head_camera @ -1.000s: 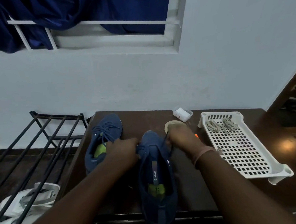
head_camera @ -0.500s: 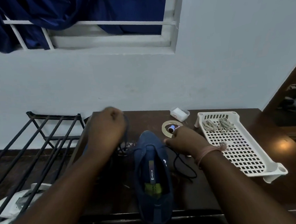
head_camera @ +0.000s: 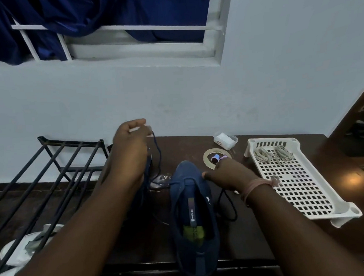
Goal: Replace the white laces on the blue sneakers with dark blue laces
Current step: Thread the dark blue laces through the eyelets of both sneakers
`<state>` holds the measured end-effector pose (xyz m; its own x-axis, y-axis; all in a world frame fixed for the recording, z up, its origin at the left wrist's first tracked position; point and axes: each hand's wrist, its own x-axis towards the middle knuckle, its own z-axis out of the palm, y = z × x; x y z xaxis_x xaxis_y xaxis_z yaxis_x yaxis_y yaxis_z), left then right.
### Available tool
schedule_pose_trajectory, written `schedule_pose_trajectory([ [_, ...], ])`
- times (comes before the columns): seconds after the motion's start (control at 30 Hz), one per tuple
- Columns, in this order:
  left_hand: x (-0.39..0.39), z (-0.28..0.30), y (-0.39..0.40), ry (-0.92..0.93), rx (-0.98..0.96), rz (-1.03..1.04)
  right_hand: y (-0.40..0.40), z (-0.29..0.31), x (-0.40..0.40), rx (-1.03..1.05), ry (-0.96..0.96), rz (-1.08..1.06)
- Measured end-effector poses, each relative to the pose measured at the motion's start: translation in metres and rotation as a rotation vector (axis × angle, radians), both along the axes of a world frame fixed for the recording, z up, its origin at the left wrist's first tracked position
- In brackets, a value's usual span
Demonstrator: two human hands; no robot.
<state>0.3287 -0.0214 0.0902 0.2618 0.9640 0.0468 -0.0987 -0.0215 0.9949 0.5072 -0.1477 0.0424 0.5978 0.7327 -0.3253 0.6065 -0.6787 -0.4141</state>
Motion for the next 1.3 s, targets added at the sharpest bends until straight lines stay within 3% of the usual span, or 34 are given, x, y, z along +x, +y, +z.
schedule_pose_trajectory([
  [0.1,-0.009,0.019,0.011,-0.158,0.01,0.061,-0.012,0.026,0.005,0.116,0.091,-0.042],
  [0.23,-0.023,0.046,0.016,-0.239,0.004,0.024,-0.03,0.061,0.005,0.525,0.426,-0.171],
  [0.33,-0.026,0.068,0.011,-0.235,-0.019,-0.048,-0.039,0.092,-0.006,0.755,0.555,-0.189],
  [0.53,-0.014,0.139,-0.004,-0.147,0.05,-0.172,-0.04,0.204,-0.028,1.016,0.381,-0.032],
  [0.7,0.0,0.212,0.001,-0.102,0.092,-0.184,-0.025,0.293,-0.028,0.98,0.263,-0.063],
  [0.93,0.015,0.297,-0.006,-0.093,0.223,-0.153,-0.001,0.313,-0.036,0.785,0.329,-0.171],
  [1.1,0.022,0.322,-0.012,-0.052,0.272,-0.118,0.0,0.323,-0.036,0.871,0.283,-0.173],
  [1.3,0.029,0.299,-0.01,-0.007,0.243,-0.131,0.011,0.365,-0.022,1.12,0.291,-0.227],
])
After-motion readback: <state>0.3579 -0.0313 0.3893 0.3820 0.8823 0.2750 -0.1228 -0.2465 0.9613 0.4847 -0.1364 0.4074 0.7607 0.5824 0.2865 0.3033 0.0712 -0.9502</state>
